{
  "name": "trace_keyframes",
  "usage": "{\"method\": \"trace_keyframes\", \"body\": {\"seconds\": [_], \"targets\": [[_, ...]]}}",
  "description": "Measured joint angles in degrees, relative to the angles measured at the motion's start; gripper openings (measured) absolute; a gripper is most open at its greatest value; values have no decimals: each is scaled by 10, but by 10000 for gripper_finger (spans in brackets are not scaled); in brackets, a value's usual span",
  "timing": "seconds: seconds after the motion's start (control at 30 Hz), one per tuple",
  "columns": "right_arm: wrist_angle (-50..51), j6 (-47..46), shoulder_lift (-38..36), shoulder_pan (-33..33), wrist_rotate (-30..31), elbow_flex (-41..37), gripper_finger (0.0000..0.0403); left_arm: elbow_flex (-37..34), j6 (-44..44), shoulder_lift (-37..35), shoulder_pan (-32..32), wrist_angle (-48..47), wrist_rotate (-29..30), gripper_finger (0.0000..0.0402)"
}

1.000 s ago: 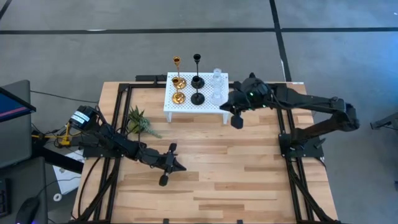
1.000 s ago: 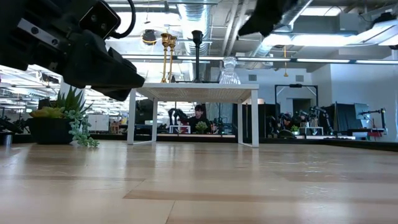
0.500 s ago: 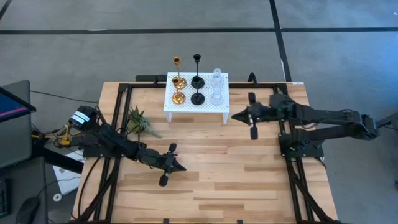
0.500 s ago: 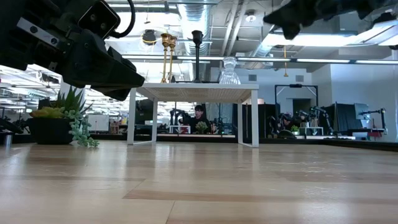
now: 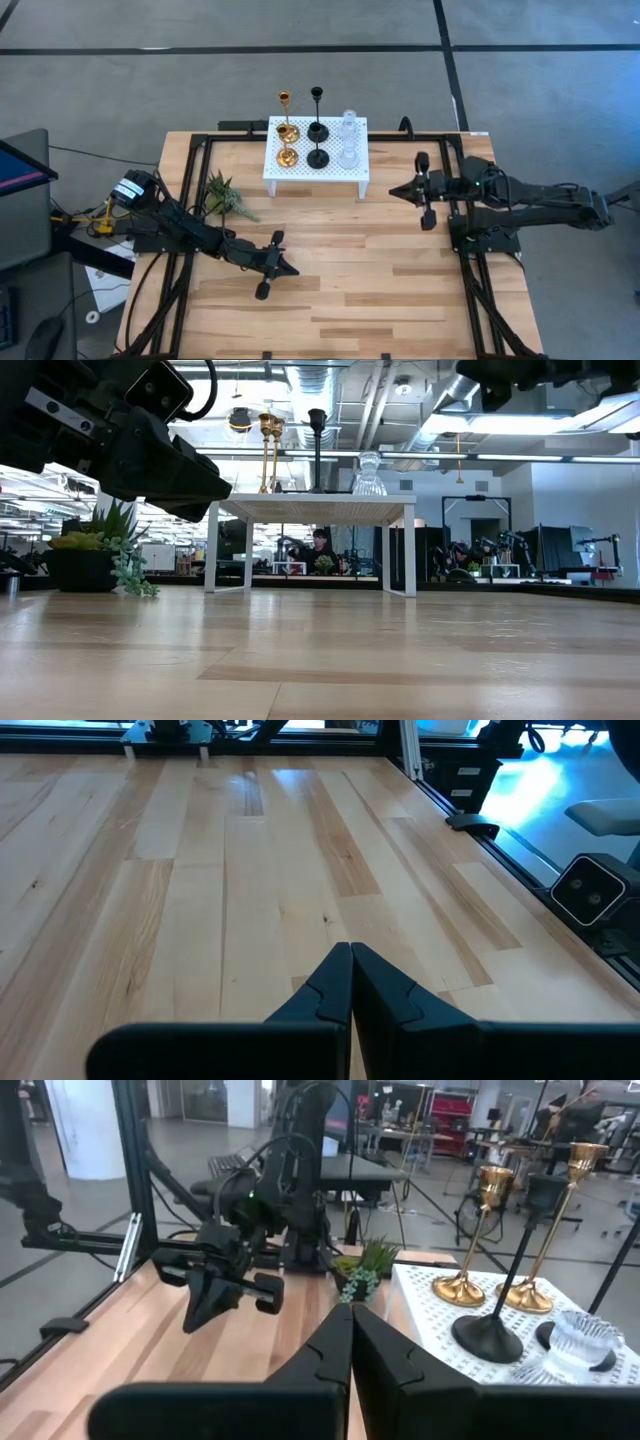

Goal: Pick & Place candle stick holders
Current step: Return to Home Position

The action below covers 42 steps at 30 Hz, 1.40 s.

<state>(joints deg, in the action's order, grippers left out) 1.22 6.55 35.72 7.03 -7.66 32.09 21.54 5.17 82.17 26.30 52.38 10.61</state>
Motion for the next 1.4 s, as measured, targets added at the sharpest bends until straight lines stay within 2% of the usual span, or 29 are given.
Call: {"method": "trace_keyframes", "body": {"seconds": [0.5, 0.9, 1.13, 1.4], "targets": [[-5, -34, -127, 0, 0, -111, 0, 0, 0, 0, 0, 0, 0, 4], [-36, -51, -267, -1, 3, -197, 0, 0, 0, 0, 0, 0, 0, 4], [-18, -69, -350, 0, 33, -225, 0, 0, 0, 0, 0, 0, 0, 4], [14, -86, -356, -1, 52, -229, 0, 0, 0, 0, 0, 0, 0, 4]]}}
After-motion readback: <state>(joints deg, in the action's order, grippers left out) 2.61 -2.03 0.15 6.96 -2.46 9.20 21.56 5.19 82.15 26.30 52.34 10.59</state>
